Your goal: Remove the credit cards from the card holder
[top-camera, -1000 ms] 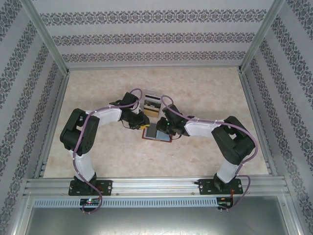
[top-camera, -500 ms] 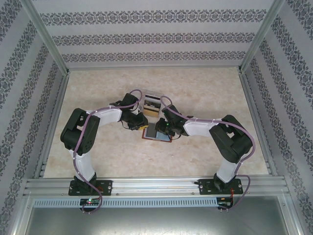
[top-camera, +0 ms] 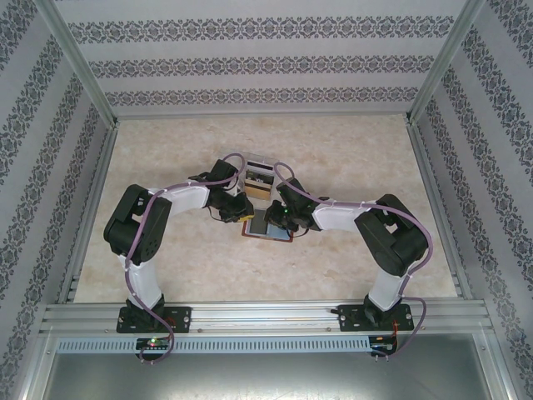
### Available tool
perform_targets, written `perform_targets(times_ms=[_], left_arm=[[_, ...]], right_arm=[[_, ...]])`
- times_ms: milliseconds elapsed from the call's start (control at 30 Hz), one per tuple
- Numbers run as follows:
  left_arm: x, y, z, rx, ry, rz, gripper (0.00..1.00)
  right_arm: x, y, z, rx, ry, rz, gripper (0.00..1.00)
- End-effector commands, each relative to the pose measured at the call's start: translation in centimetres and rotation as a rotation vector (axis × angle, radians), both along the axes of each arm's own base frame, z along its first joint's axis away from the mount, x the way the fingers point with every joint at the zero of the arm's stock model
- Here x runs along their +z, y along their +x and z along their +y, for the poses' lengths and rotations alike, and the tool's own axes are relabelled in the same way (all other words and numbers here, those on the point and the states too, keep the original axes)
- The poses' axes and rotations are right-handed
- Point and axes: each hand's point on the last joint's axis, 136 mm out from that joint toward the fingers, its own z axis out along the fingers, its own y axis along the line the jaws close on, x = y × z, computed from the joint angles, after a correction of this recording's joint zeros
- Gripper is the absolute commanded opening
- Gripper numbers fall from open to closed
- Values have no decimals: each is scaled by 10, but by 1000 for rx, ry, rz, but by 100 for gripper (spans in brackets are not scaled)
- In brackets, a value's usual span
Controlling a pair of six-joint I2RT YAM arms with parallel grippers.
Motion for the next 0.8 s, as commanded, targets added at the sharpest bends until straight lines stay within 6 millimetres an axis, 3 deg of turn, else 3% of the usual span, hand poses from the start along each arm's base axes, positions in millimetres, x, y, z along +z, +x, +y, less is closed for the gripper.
perform_targets(times_ms=[0, 267, 633, 767], left_arm=[[-10, -7, 0, -18, 18, 31, 16], [-10, -7, 0, -24, 20, 29, 13], [28, 5, -6, -42, -18, -79, 11], [25, 6, -12, -40, -56, -72, 11]], right_arm=[[-2, 4, 3, -7, 25, 12, 18], [4, 7, 7, 4, 52, -11, 12], [4, 8, -3, -3, 18, -26, 5], [3, 8, -2, 4, 24, -25, 4]])
